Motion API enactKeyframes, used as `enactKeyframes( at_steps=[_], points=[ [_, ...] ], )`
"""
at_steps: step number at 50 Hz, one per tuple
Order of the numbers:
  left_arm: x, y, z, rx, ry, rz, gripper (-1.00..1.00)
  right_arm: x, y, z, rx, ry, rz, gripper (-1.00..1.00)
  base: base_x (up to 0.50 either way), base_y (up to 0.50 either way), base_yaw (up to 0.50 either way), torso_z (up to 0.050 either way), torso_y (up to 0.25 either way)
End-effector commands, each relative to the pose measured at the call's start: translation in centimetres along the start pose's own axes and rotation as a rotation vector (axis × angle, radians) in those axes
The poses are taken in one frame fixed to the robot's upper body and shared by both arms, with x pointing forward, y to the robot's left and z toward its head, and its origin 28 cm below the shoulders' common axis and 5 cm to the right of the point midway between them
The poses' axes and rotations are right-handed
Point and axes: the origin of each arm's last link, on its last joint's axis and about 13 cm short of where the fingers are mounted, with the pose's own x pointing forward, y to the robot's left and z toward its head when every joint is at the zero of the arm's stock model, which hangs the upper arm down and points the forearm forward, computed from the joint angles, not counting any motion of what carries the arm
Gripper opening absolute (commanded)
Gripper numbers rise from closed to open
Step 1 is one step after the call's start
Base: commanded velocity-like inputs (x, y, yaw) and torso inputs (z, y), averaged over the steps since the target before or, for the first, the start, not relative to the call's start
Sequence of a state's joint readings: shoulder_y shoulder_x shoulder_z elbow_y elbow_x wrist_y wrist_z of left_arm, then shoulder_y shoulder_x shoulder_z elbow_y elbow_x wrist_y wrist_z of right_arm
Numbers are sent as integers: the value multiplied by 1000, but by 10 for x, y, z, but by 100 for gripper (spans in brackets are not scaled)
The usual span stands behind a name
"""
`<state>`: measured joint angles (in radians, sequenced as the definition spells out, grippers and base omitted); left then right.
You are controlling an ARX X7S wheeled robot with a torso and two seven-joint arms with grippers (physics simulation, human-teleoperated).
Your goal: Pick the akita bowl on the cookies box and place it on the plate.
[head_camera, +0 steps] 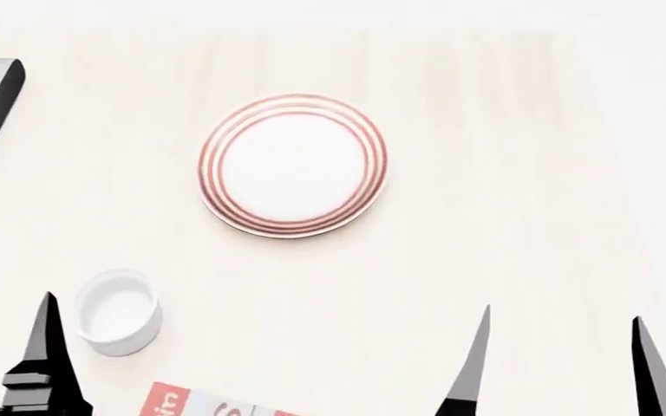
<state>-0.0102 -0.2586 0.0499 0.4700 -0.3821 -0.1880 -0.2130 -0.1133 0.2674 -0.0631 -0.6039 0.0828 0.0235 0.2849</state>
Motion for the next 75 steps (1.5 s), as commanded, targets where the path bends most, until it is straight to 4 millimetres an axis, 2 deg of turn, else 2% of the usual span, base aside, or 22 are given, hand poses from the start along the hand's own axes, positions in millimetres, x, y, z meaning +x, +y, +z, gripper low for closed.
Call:
enactKeyframes(
  at_steps=[1,15,24,29,36,45,53,58,75],
  points=[
    [0,0,1,-4,-6,1,100,0,0,0,-2,-2,1,100,0,0,0,0,-250],
    [1,0,-1,11,12,13,100,0,0,-1,7,2,7,100,0,0,0,0,-250],
    [6,1,-3,61,103,40,100,8,-1,-2,8,151,81,100,0,0,0,0,-3],
    [7,4,1,57,139,40,100,26,-5,19,-49,195,206,100,0,0,0,0,0],
    [10,7,6,113,163,52,100,53,-9,52,-190,140,281,100,0,0,0,0,0],
    [12,14,22,105,166,112,100,68,-1,86,-363,49,467,100,0,0,0,0,0],
    [13,17,23,104,155,143,100,78,5,108,-517,17,631,100,0,0,0,0,0],
    [12,18,25,102,150,146,100,74,9,120,-587,36,726,100,0,0,0,0,0],
    [9,16,22,103,150,118,100,43,25,134,-730,125,1070,100,0,0,0,0,0]
  ],
)
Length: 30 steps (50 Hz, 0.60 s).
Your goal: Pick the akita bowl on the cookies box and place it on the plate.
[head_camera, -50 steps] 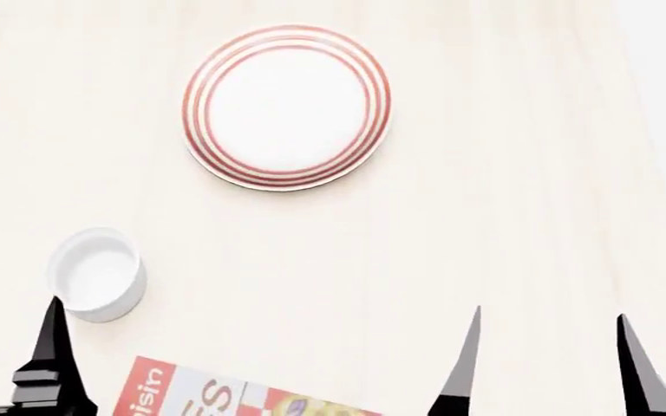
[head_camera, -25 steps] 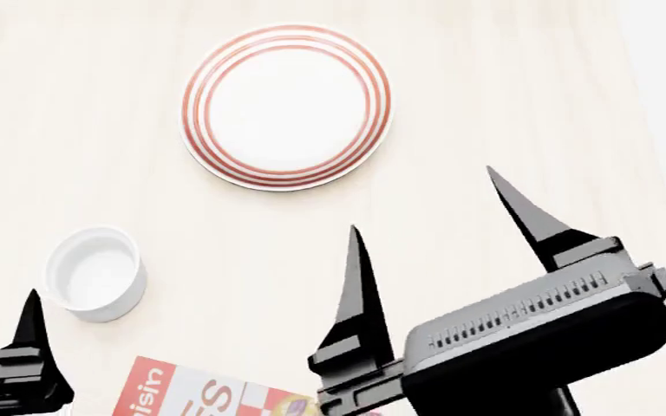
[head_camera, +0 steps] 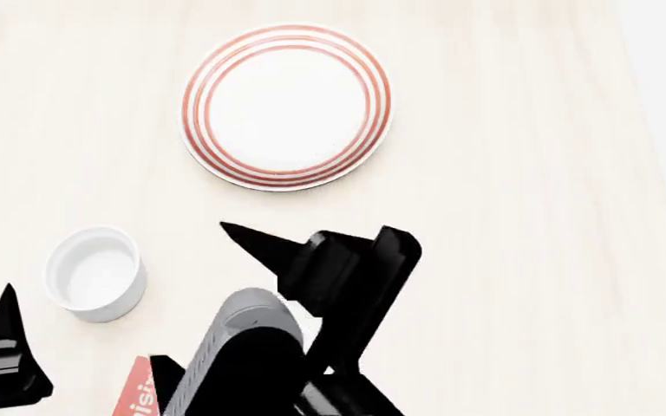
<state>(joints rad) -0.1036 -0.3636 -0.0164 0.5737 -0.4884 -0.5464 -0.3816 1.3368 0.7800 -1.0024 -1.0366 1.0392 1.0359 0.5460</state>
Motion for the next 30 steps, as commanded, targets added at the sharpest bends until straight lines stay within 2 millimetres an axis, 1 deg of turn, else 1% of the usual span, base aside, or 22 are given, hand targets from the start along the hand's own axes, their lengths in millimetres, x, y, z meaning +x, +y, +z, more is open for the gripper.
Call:
enactKeyframes(
  at_steps=[1,2,6,10,25,30],
  points=[
    [-2,0,-1,5,0,-12,100,-16,8,10,-105,127,192,100,0,0,0,0,0],
    [-2,0,-1,5,2,-16,100,-18,9,11,-119,151,222,100,0,0,0,0,0],
    [-3,0,0,9,-2,-23,100,-20,9,16,-104,149,291,100,0,0,0,0,0],
    [-2,-1,0,9,-2,-23,100,-21,11,16,-122,179,341,100,0,0,0,0,0],
    [-3,-1,-1,13,-1,-25,100,-25,18,31,-122,239,458,100,0,0,0,0,0],
    [-3,-1,-1,14,0,-31,100,-32,22,33,-131,252,504,100,0,0,0,0,0]
  ],
)
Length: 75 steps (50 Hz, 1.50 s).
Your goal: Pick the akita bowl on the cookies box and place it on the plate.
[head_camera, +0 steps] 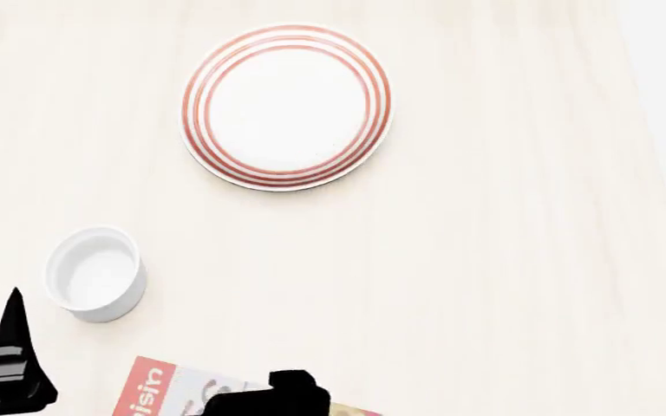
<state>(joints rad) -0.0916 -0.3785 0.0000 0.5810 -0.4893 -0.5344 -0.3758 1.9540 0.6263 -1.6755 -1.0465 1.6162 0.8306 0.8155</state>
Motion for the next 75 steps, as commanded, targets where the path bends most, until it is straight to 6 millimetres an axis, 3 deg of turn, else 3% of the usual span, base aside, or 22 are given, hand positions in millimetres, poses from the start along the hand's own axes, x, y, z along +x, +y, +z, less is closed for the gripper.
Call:
enactKeyframes(
  at_steps=[1,27,50,75],
  points=[
    [-1,-1,0,3,1,-7,100,-9,8,5,-18,53,95,100,0,0,0,0,0],
    [-1,-1,1,7,0,-14,100,0,21,9,-29,71,214,100,0,0,0,0,0],
    [0,1,-5,1,7,-11,100,22,24,-5,-47,118,297,100,0,0,0,0,0],
    [0,1,-6,6,1,-7,100,29,26,-13,-80,150,332,100,0,0,0,0,0]
  ],
)
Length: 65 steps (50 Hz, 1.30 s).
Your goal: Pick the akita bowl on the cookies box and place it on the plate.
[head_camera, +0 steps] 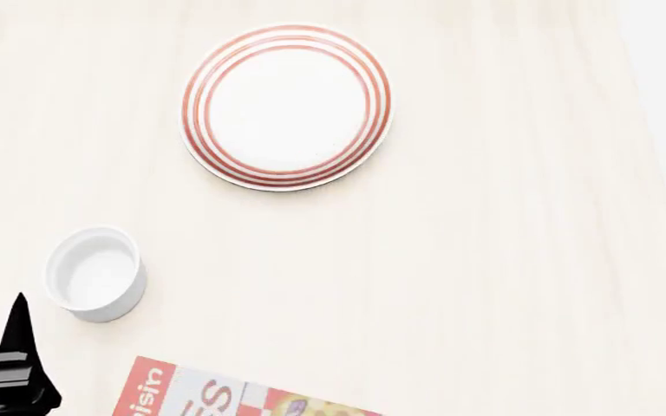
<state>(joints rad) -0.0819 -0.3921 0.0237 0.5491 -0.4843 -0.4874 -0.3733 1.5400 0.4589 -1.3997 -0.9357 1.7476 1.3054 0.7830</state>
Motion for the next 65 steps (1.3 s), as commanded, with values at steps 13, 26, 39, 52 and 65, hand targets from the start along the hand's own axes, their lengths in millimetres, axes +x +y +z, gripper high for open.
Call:
enactKeyframes(
  at_steps=[13,26,39,52,65],
  points=[
    [0,1,-1,-3,0,5,100,8,-2,1,-27,-35,-30,100,0,0,0,0,0],
    [-1,0,-1,-1,0,0,100,8,-2,-2,-52,-22,-42,-100,0,0,0,0,0],
    [-1,-1,1,0,-1,-5,100,-2,-12,-5,-100,53,-112,-100,0,0,0,0,0],
    [-3,-1,2,0,-3,-11,100,-26,-35,-10,-156,181,-239,-100,0,0,0,0,0],
    [-5,-2,1,-4,-10,-29,100,-38,-77,-29,-198,341,-345,-100,0,0,0,0,0]
  ],
)
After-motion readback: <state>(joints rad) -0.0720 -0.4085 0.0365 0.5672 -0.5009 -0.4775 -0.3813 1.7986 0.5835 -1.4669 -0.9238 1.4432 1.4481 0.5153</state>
